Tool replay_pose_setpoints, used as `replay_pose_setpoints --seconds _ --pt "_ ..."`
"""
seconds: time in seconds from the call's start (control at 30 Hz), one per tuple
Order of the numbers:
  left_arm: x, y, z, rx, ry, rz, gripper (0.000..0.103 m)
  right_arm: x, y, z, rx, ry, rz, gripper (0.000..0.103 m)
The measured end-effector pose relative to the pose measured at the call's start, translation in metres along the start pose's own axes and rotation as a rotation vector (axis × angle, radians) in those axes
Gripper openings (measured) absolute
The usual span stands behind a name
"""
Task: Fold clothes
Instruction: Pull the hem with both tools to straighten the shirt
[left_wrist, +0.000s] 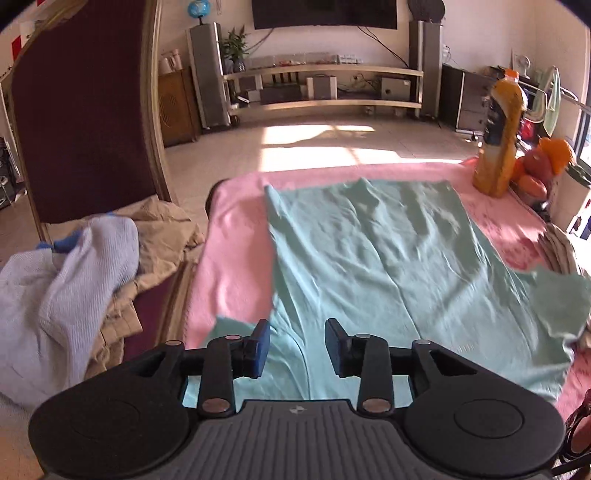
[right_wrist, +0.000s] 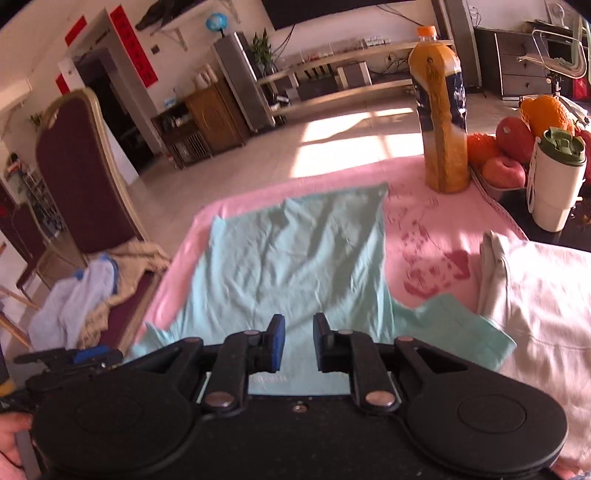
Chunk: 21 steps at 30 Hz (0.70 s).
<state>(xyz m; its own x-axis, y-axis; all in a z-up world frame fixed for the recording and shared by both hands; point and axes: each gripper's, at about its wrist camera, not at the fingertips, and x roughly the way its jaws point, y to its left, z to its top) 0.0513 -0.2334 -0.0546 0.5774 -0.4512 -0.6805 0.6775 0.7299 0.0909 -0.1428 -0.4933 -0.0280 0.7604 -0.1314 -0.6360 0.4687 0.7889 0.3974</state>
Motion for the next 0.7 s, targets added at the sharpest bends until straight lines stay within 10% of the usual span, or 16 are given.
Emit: replay_pose_setpoints --seconds 0.23,0.7 --pt "0.087 0.034 0.072 -0.122 0.012 0.018 0.046 0.063 -0.014 0.073 0.161 -0.081 0.03 0.031" --pt "0.312 0.047 0.143 -0.221 0.111 0.037 0.056 0.302 -0.097 0.15 0.158 -0.003 -0.319 0.031"
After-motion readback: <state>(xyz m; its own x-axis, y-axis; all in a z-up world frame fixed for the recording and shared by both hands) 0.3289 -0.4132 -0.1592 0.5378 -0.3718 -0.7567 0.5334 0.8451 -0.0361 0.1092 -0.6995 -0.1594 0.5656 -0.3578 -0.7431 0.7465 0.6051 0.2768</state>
